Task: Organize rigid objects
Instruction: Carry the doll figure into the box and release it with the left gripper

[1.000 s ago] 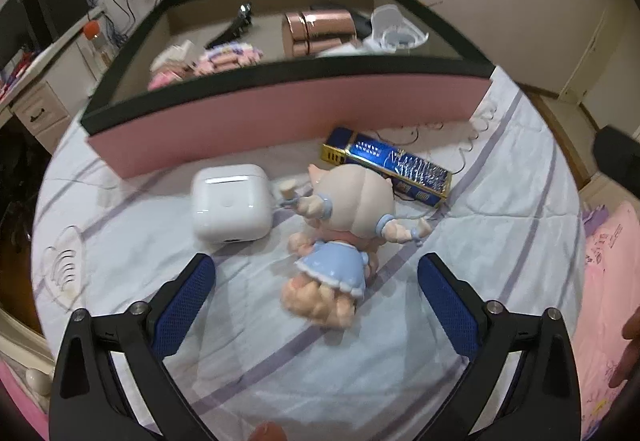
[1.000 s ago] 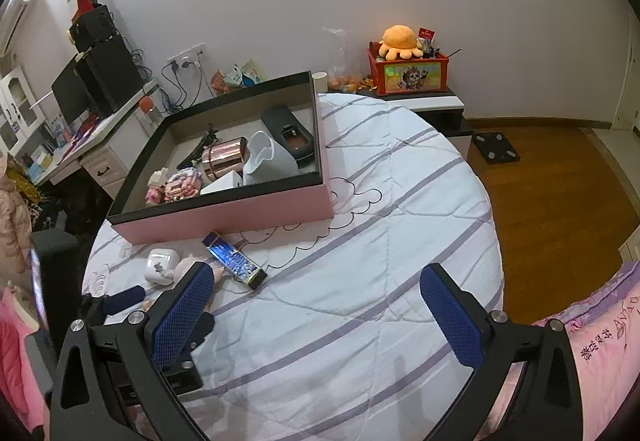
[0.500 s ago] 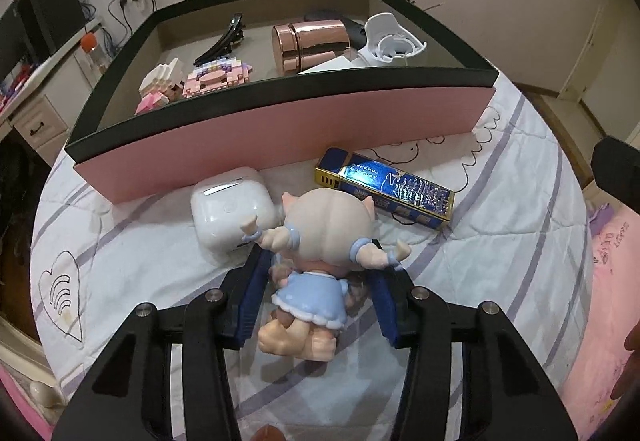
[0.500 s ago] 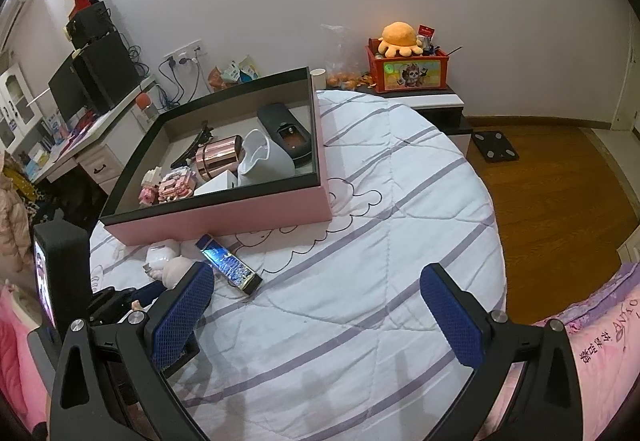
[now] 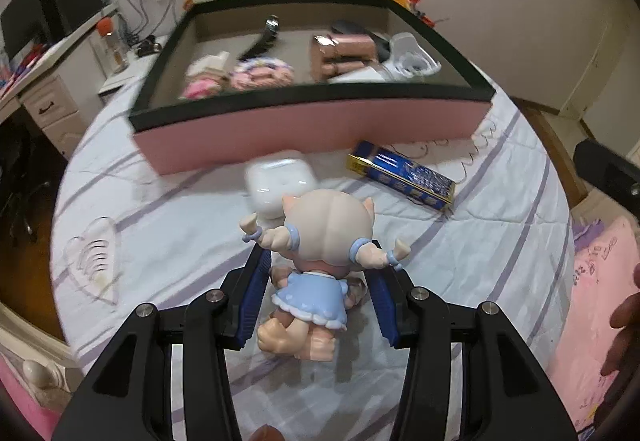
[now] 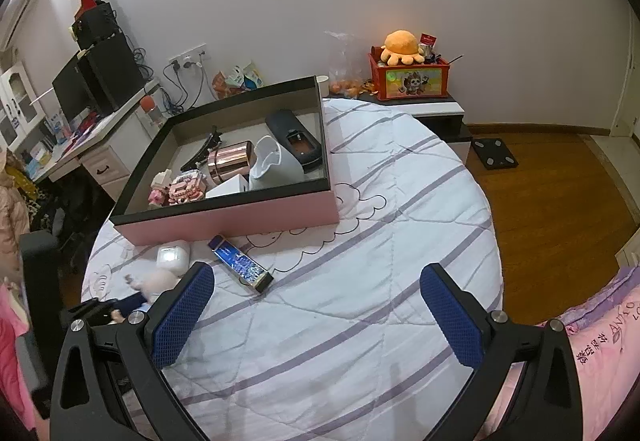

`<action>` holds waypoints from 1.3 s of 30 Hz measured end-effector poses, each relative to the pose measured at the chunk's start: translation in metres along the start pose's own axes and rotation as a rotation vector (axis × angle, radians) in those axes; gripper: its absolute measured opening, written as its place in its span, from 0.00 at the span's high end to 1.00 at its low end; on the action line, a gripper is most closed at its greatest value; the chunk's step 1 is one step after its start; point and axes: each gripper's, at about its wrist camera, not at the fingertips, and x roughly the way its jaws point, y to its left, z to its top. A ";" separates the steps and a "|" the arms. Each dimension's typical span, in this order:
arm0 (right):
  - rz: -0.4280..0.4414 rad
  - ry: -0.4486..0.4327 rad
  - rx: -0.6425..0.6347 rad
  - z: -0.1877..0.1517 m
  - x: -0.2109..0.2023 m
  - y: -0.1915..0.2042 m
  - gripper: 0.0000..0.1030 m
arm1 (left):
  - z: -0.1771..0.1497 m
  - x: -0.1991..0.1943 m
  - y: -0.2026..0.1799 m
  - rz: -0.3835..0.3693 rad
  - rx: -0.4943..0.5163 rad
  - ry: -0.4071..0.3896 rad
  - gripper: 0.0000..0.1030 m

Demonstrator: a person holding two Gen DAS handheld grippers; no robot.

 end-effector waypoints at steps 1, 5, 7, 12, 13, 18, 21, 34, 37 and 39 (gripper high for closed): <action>0.002 0.000 -0.002 0.000 0.000 0.002 0.00 | 0.001 -0.004 0.003 0.003 -0.008 -0.005 0.53; 0.012 0.001 -0.013 0.003 0.002 0.008 0.00 | 0.006 -0.017 0.019 0.010 -0.045 -0.027 0.53; 0.017 0.003 -0.019 0.005 0.005 0.011 0.00 | 0.011 -0.022 0.026 0.013 -0.058 -0.042 0.53; 0.028 0.001 -0.030 0.014 0.011 0.017 0.00 | 0.034 -0.028 0.033 0.008 -0.064 -0.075 0.53; 0.029 0.001 -0.030 0.016 0.013 0.017 0.00 | 0.040 -0.029 0.034 0.006 -0.064 -0.082 0.53; 0.031 0.005 -0.029 0.029 0.026 0.017 0.00 | 0.082 -0.025 0.039 0.007 -0.055 -0.129 0.53; 0.029 0.009 -0.030 0.039 0.035 0.016 0.00 | 0.106 -0.015 0.040 0.010 -0.049 -0.142 0.53; 0.037 0.002 -0.059 0.113 0.101 0.026 0.00 | 0.183 0.080 0.035 -0.014 -0.039 -0.041 0.53; 0.045 -0.002 -0.048 0.126 0.114 0.023 0.00 | 0.195 0.096 0.034 -0.031 -0.044 -0.007 0.53; 0.044 -0.003 -0.042 0.131 0.121 0.021 0.00 | 0.200 0.104 0.032 -0.028 -0.043 0.008 0.53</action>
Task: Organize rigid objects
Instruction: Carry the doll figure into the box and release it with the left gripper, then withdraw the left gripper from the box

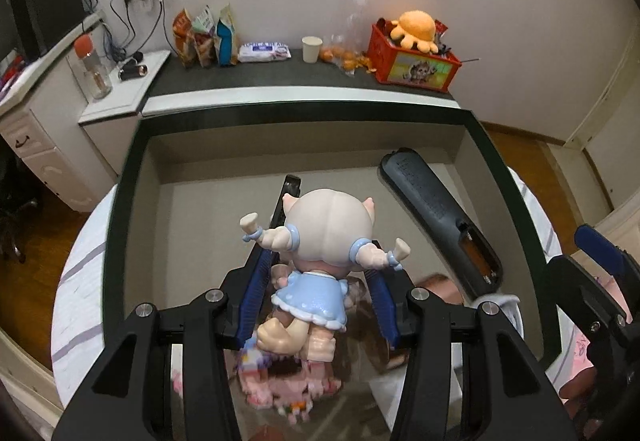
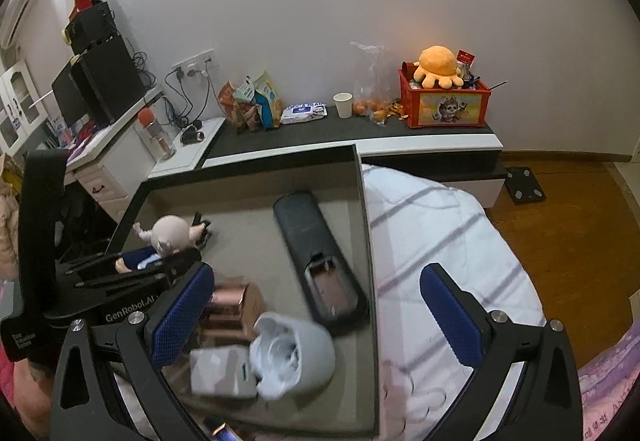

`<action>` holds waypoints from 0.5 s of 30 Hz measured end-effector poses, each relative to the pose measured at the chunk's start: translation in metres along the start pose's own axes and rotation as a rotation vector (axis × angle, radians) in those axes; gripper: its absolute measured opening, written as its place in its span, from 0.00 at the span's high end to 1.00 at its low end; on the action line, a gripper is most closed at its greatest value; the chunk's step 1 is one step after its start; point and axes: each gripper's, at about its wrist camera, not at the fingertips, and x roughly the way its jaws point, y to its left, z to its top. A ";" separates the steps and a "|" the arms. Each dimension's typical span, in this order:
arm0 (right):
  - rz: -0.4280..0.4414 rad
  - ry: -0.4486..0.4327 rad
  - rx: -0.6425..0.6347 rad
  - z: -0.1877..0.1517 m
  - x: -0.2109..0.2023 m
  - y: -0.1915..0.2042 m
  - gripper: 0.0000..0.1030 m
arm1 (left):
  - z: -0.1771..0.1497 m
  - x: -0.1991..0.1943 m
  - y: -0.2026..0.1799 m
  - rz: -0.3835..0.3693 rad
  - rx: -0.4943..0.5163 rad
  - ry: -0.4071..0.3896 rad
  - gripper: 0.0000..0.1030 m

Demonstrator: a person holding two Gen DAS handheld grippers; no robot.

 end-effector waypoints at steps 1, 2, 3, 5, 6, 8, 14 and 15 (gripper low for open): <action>0.000 0.003 0.002 0.001 0.002 -0.001 0.00 | 0.002 0.004 -0.001 0.001 0.001 0.009 0.53; 0.001 0.006 0.004 0.001 0.005 -0.003 0.00 | 0.002 0.006 -0.002 0.002 0.002 0.014 0.53; 0.000 0.013 0.004 0.000 0.008 -0.005 0.00 | 0.003 0.011 -0.003 0.003 0.001 0.026 0.53; 0.001 0.024 0.006 -0.002 0.011 -0.007 0.00 | 0.005 0.015 -0.004 0.013 0.002 0.039 0.52; 0.002 0.027 0.008 -0.002 0.012 -0.007 0.00 | 0.006 0.016 -0.006 0.024 0.006 0.048 0.42; 0.003 0.032 0.011 -0.003 0.013 -0.009 0.00 | 0.008 0.016 -0.007 0.035 -0.001 0.054 0.16; 0.003 0.025 0.001 -0.004 0.002 -0.005 0.00 | 0.007 -0.005 -0.002 0.043 -0.020 0.021 0.00; 0.001 0.023 -0.001 -0.005 -0.001 -0.003 0.00 | 0.004 -0.011 -0.001 0.049 -0.020 0.015 0.00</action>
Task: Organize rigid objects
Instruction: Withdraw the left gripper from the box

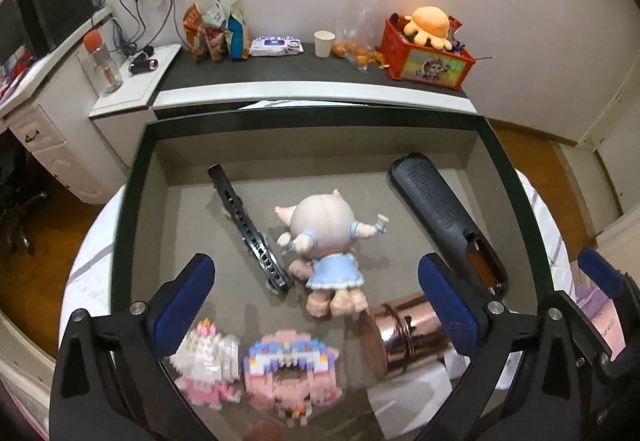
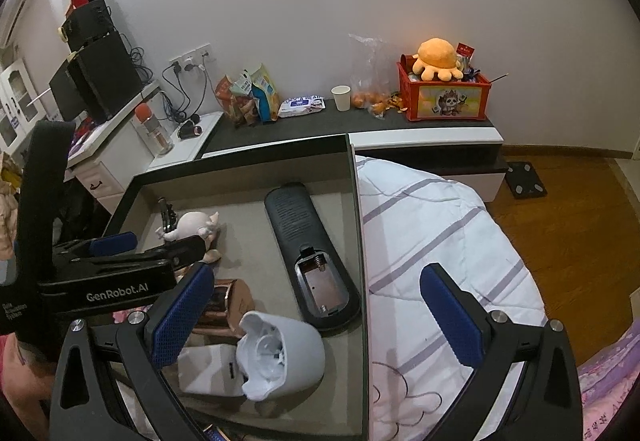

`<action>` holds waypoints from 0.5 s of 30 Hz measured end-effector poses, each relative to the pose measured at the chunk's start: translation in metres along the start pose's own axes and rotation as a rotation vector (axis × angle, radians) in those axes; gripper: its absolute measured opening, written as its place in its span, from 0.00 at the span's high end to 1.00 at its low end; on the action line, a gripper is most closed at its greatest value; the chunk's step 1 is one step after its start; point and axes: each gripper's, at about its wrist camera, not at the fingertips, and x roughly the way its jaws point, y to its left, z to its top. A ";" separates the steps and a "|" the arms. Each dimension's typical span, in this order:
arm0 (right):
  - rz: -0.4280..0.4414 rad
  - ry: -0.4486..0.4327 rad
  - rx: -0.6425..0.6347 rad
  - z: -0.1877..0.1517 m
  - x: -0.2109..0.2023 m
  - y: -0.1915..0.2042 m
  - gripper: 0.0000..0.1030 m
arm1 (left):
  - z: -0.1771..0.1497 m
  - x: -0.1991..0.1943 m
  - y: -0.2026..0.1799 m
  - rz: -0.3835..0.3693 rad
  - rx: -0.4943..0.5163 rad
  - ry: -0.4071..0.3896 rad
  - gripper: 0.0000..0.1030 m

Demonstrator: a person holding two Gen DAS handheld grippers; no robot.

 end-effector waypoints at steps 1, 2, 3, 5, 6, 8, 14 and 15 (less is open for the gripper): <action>0.000 -0.003 -0.002 -0.001 -0.004 0.002 0.00 | -0.002 -0.006 0.001 0.000 -0.003 -0.010 0.00; 0.001 -0.006 -0.003 -0.002 -0.007 0.003 0.00 | -0.004 -0.012 0.003 -0.004 -0.008 -0.023 0.00; 0.000 -0.011 -0.007 -0.004 -0.013 0.005 0.00 | -0.007 -0.022 0.006 -0.010 -0.016 -0.043 0.00; -0.004 -0.021 -0.012 -0.006 -0.022 0.008 0.00 | -0.015 -0.043 0.012 -0.011 -0.034 -0.089 0.00; -0.005 -0.026 -0.013 -0.009 -0.028 0.010 0.00 | -0.020 -0.055 0.016 -0.010 -0.043 -0.113 0.00; -0.007 -0.037 -0.014 -0.013 -0.040 0.013 0.00 | -0.030 -0.072 0.022 -0.008 -0.057 -0.144 0.00; -0.018 -0.064 -0.024 -0.035 -0.077 0.022 0.00 | -0.081 -0.122 0.035 -0.003 -0.066 -0.210 0.00; -0.018 -0.069 -0.025 -0.041 -0.085 0.024 0.00 | -0.086 -0.127 0.036 -0.005 -0.066 -0.213 0.00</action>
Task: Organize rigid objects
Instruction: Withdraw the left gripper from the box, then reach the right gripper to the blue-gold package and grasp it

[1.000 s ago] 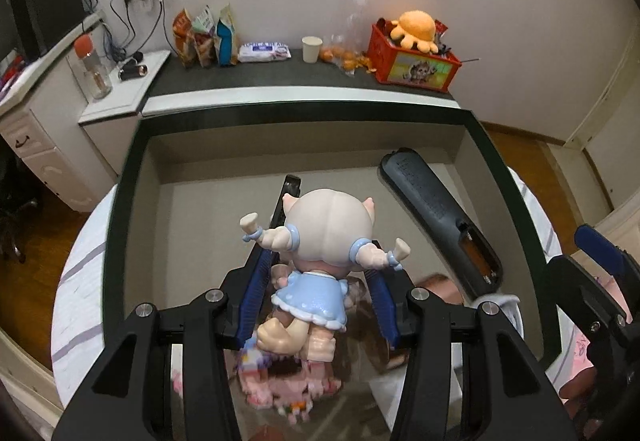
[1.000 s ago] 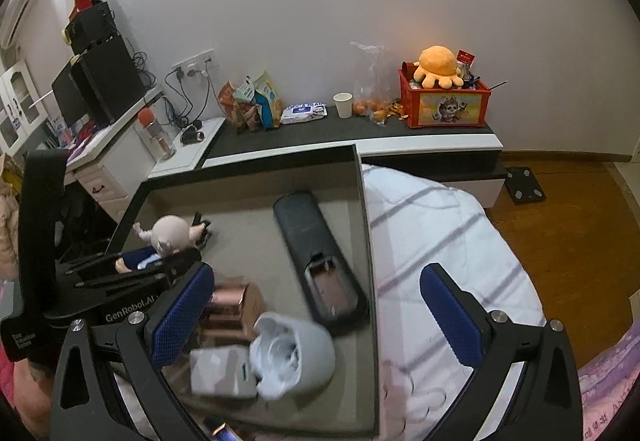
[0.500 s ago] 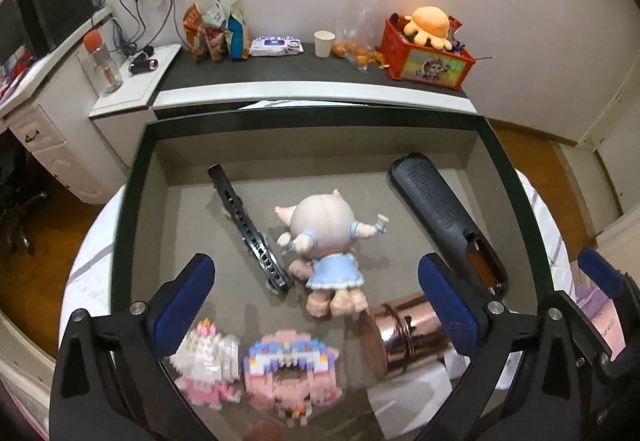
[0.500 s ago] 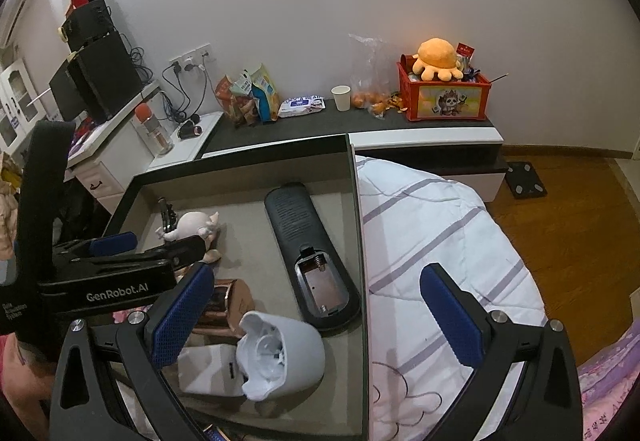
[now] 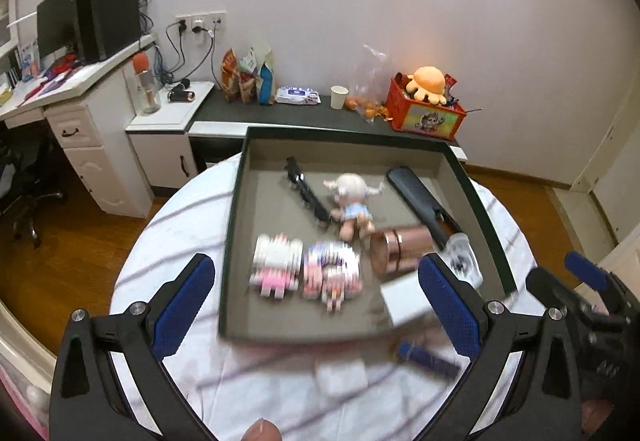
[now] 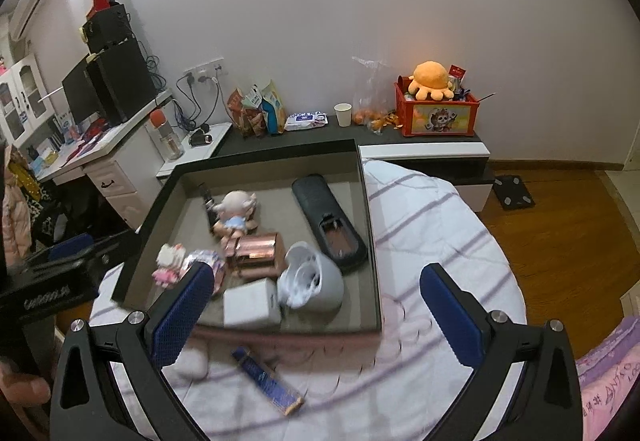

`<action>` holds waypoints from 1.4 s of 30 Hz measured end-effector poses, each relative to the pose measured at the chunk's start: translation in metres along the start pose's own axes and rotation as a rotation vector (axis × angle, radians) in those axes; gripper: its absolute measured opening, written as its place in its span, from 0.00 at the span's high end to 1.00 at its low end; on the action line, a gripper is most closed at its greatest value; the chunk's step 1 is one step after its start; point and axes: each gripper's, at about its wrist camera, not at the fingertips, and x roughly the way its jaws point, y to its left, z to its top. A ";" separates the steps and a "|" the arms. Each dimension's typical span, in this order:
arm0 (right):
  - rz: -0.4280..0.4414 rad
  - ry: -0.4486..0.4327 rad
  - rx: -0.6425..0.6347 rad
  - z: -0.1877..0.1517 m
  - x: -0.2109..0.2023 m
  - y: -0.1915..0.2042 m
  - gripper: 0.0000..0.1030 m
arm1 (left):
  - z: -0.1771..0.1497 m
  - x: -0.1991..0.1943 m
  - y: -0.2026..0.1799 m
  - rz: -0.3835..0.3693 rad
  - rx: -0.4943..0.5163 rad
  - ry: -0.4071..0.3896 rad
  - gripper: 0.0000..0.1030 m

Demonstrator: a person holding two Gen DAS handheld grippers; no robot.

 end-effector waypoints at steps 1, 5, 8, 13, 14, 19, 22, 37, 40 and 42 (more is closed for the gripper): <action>-0.001 -0.002 -0.001 -0.004 -0.005 0.001 0.00 | -0.007 -0.009 0.001 -0.002 0.002 -0.004 0.00; -0.001 -0.007 -0.009 -0.020 -0.025 0.008 0.00 | -0.032 -0.041 0.003 0.002 0.025 -0.017 0.00; 0.007 -0.006 -0.014 -0.035 -0.040 0.011 0.00 | -0.055 -0.066 0.006 0.004 0.061 -0.006 0.00; 0.027 0.011 -0.020 -0.056 -0.051 0.017 0.00 | -0.079 -0.087 0.014 0.038 0.065 -0.005 0.00; 0.028 0.014 -0.025 -0.058 -0.051 0.019 0.00 | -0.081 -0.088 0.016 0.043 0.061 -0.004 0.00; 0.020 0.055 -0.059 -0.070 -0.044 0.023 0.00 | -0.092 -0.076 0.020 0.059 0.043 0.010 0.00; 0.007 0.085 -0.056 -0.075 -0.032 0.020 0.00 | -0.096 -0.068 0.020 0.065 0.047 0.021 0.00; -0.006 0.204 -0.121 -0.084 0.032 0.025 0.00 | -0.094 -0.030 0.030 0.089 0.029 0.067 0.00; -0.014 0.222 -0.146 -0.084 0.043 0.027 0.00 | -0.096 -0.019 0.027 0.080 0.031 0.086 0.00; -0.020 0.233 -0.168 -0.085 0.051 0.029 0.00 | -0.098 -0.012 0.024 0.076 0.039 0.101 0.00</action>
